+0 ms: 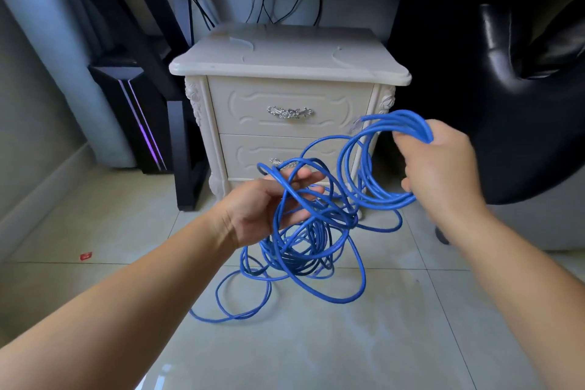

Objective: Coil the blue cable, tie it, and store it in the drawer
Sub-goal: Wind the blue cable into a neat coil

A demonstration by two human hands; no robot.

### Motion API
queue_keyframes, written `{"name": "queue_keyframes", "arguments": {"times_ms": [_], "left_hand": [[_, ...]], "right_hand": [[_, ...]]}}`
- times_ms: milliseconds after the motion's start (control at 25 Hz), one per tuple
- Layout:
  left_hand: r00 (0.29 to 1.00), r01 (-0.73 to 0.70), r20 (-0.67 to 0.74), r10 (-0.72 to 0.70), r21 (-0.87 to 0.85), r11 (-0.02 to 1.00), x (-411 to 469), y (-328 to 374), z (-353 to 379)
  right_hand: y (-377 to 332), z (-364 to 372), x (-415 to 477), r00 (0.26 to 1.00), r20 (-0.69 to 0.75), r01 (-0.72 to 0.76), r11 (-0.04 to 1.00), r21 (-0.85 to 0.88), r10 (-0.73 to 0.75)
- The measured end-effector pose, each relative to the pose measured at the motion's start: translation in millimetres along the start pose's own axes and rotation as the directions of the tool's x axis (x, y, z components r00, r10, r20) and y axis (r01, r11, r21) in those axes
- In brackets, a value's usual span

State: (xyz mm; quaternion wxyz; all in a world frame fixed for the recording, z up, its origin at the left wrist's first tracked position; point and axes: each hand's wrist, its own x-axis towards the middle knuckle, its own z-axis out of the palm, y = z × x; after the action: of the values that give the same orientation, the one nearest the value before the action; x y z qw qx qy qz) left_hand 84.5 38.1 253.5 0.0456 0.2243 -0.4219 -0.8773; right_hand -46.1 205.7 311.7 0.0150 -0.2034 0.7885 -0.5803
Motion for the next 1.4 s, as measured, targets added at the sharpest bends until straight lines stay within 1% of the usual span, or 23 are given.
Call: {"name": "queue_keyframes", "arguments": {"times_ms": [80,160,280,400,480,520,600,720,760,840,920,960,1040,1080,1120,1160,1200,1240,1280,1320,1360,1400], "left_hand": [[1.000,-0.020,0.009,0.020,0.031,0.999,-0.7,-1.5,4.6],[0.999,-0.031,0.037,0.030,0.034,0.999,-1.5,-2.0,6.6],[0.995,-0.043,0.095,0.036,0.079,0.996,-0.9,0.6,4.3],[0.992,-0.094,0.101,0.080,0.146,0.985,-1.3,3.6,6.8],[0.986,-0.144,0.117,0.121,0.218,0.965,-0.2,4.2,10.1],[0.982,-0.175,0.125,0.144,0.293,0.940,0.7,4.3,10.8],[0.972,-0.233,0.133,0.193,0.459,0.857,1.7,5.2,9.9],[0.947,-0.318,0.172,0.270,0.598,0.736,-1.1,8.3,10.7],[0.937,-0.347,0.198,0.289,0.631,0.694,-1.9,8.8,11.7],[0.923,-0.383,0.259,0.285,0.683,0.622,-4.7,9.5,16.1],[0.912,-0.409,0.331,0.241,0.725,0.554,-8.0,12.5,21.1],[0.900,-0.437,0.367,0.237,0.762,0.478,-10.0,14.2,23.7],[0.884,-0.449,0.386,0.263,0.858,0.250,-10.1,16.1,25.8],[0.891,-0.414,0.365,0.270,0.897,0.153,-7.6,15.6,24.3],[0.906,-0.365,0.331,0.263,0.926,0.091,-5.7,15.0,22.5],[0.922,-0.313,0.292,0.254,0.949,0.044,-3.5,14.5,20.0],[0.936,-0.265,0.257,0.242,0.964,-0.001,-2.5,13.9,18.4],[0.946,-0.220,0.226,0.231,0.974,-0.053,-1.0,13.4,17.6],[0.952,-0.189,0.211,0.221,0.975,-0.117,0.6,12.5,17.8],[0.955,-0.167,0.206,0.212,0.968,-0.188,2.6,11.1,18.9],[0.956,-0.148,0.201,0.212,0.959,-0.241,3.9,9.4,20.1],[0.958,-0.130,0.190,0.214,0.955,-0.267,5.0,8.2,20.3]], "right_hand": [[-2.4,8.0,-11.0,0.991,0.016,0.136,0.971,-0.196,-0.135],[-3.3,15.5,-17.3,0.979,0.031,0.204,0.938,-0.280,-0.204],[0.5,20.0,-15.6,0.977,0.036,0.210,0.932,-0.297,-0.208],[3.0,27.4,-20.7,0.964,0.040,0.262,0.906,-0.332,-0.264],[4.7,36.3,-26.5,0.952,0.102,0.305,0.876,-0.374,-0.288],[6.2,39.4,-28.2,0.951,0.136,0.308,0.875,-0.374,-0.277],[7.7,41.1,-29.0,0.948,0.192,0.306,0.887,-0.346,-0.253],[6.3,37.5,-25.5,0.941,0.295,0.262,0.908,-0.328,-0.165],[3.5,37.2,-25.5,0.926,0.359,0.248,0.907,-0.341,-0.118],[2.3,37.8,-23.0,0.857,0.514,0.235,0.916,-0.327,-0.037],[2.9,37.6,-19.5,0.801,0.599,0.219,0.935,-0.279,-0.009],[6.6,38.3,-18.9,0.789,0.614,0.200,0.944,-0.260,0.002],[15.3,43.2,-17.1,0.818,0.574,0.169,0.944,-0.285,0.027],[20.0,44.6,-15.9,0.828,0.559,0.141,0.947,-0.287,0.046],[24.0,44.2,-13.8,0.812,0.576,0.061,0.970,-0.237,0.090],[24.7,42.8,-11.7,0.757,0.636,-0.078,0.987,-0.137,0.148],[26.5,40.5,-8.0,0.665,0.719,-0.256,0.966,-0.036,0.203],[26.8,39.5,-6.3,0.578,0.782,-0.386,0.923,0.008,0.234],[27.0,40.5,-7.5,0.534,0.808,-0.418,0.908,-0.002,0.248],[27.0,43.8,-11.6,0.538,0.803,-0.392,0.919,-0.032,0.258],[27.6,49.5,-15.8,0.592,0.760,-0.354,0.934,-0.055,0.269],[28.6,57.1,-19.6,0.657,0.697,-0.357,0.933,-0.050,0.289]]}}
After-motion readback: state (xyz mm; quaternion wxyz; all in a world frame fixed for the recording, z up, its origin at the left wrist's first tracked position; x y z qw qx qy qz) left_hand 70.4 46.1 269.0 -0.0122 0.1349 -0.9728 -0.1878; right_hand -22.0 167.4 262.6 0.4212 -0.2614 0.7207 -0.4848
